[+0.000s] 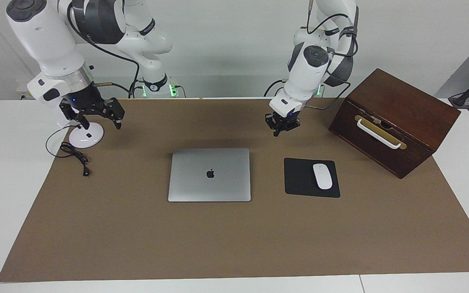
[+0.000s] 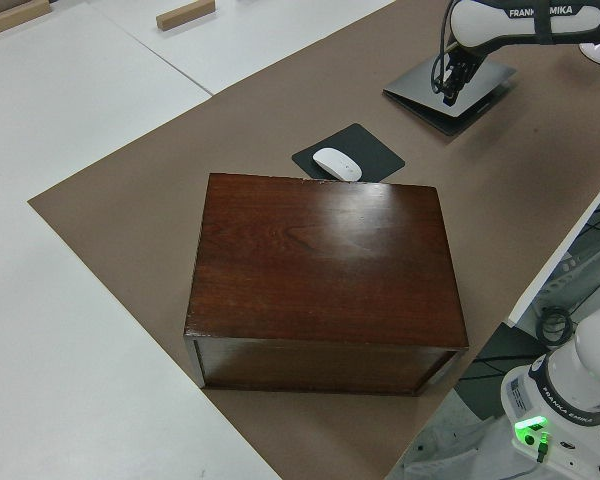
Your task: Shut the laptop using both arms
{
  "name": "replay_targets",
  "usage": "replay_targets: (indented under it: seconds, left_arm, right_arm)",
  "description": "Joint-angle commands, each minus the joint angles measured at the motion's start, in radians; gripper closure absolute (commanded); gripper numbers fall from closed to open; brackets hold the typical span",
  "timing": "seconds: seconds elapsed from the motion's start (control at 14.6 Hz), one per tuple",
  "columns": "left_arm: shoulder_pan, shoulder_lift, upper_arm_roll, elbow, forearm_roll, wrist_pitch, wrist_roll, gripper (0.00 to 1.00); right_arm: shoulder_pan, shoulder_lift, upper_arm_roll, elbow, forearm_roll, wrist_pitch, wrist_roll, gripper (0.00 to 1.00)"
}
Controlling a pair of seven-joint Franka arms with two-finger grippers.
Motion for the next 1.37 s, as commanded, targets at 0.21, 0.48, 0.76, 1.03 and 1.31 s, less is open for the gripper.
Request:
replay_targets:
  seconds: [0.21, 0.48, 0.76, 1.03, 1.31]
  left_arm:
    - [0.144, -0.028, -0.010, 0.115, 0.023, -0.189, 0.128, 1.00]
    - [0.262, -0.037, -0.010, 0.215, 0.052, -0.330, 0.233, 1.00]
    - [0.322, -0.038, -0.008, 0.272, 0.109, -0.397, 0.322, 1.00]
    - [0.371, -0.040, -0.007, 0.290, 0.144, -0.398, 0.392, 1.00]
    - [0.414, -0.032, -0.008, 0.375, 0.149, -0.440, 0.417, 1.00]
  right_arm:
    - [-0.010, -0.037, 0.005, -0.059, 0.011, 0.035, -0.018, 0.00]
    - [-0.010, -0.039, 0.005, -0.064, 0.009, 0.035, -0.019, 0.00]
    - [-0.014, -0.039, 0.005, -0.062, 0.009, 0.035, -0.019, 0.00]
    - [-0.013, -0.039, 0.005, -0.062, 0.009, 0.035, -0.019, 0.00]
    - [-0.011, -0.039, 0.005, -0.062, 0.009, 0.035, -0.019, 0.00]
